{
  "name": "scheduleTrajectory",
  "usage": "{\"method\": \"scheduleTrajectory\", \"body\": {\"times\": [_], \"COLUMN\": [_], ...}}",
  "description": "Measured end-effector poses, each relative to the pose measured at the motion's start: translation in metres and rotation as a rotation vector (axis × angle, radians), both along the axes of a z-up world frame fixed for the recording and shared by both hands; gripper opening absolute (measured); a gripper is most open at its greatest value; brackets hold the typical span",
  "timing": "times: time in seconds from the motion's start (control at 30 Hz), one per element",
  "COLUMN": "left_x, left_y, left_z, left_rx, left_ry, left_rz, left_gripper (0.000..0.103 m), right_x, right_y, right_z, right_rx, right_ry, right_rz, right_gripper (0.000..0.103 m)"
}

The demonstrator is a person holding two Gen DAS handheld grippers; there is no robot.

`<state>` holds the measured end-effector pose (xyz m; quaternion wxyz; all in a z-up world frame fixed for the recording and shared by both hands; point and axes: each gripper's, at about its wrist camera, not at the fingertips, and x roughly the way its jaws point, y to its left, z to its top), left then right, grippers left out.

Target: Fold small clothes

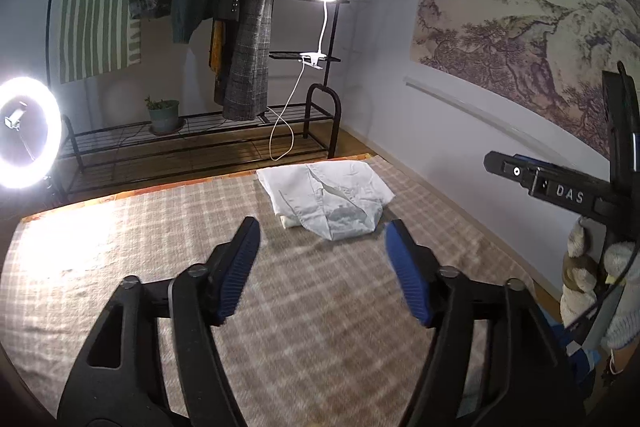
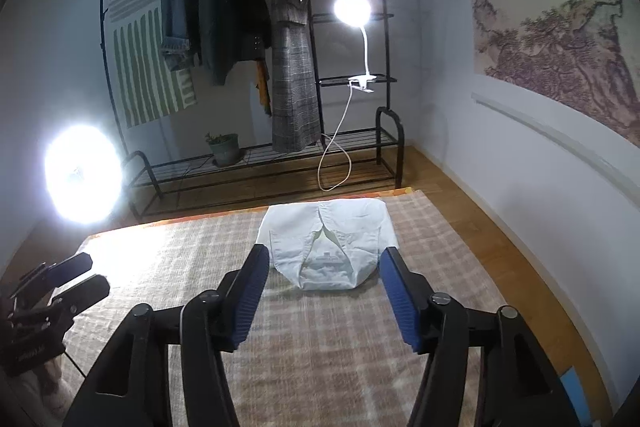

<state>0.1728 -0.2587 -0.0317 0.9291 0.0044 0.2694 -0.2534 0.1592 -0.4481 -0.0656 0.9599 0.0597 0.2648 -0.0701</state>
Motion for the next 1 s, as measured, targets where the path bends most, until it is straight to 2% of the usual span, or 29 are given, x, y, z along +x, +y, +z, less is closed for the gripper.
{"method": "scheduleTrajectory", "body": {"times": [0.17,0.33,0.47,0.6,0.77,1.0], "left_x": [-0.027,-0.048,-0.058,-0.064,-0.066,-0.068], "left_y": [0.014,0.028,0.038,0.047,0.055,0.057], "left_z": [-0.002,-0.009,-0.017,-0.021,-0.023,-0.026], "left_rx": [0.008,0.021,0.039,0.040,0.045,0.065], "left_ry": [-0.015,-0.031,-0.032,-0.022,-0.017,-0.025], "left_rz": [0.001,0.013,0.040,0.058,0.094,0.098], "left_gripper": [0.080,0.090,0.091,0.097,0.098,0.100], "right_x": [-0.026,-0.045,-0.051,-0.058,-0.061,-0.063], "right_y": [0.008,0.019,0.031,0.042,0.046,0.047], "right_z": [0.001,-0.005,-0.014,-0.022,-0.030,-0.033], "right_rx": [0.008,0.008,-0.005,-0.006,0.012,0.007], "right_ry": [-0.026,-0.043,-0.041,-0.055,-0.053,-0.058], "right_rz": [-0.040,-0.080,-0.087,-0.097,-0.102,-0.104], "right_gripper": [0.079,0.086,0.098,0.102,0.103,0.103]}}
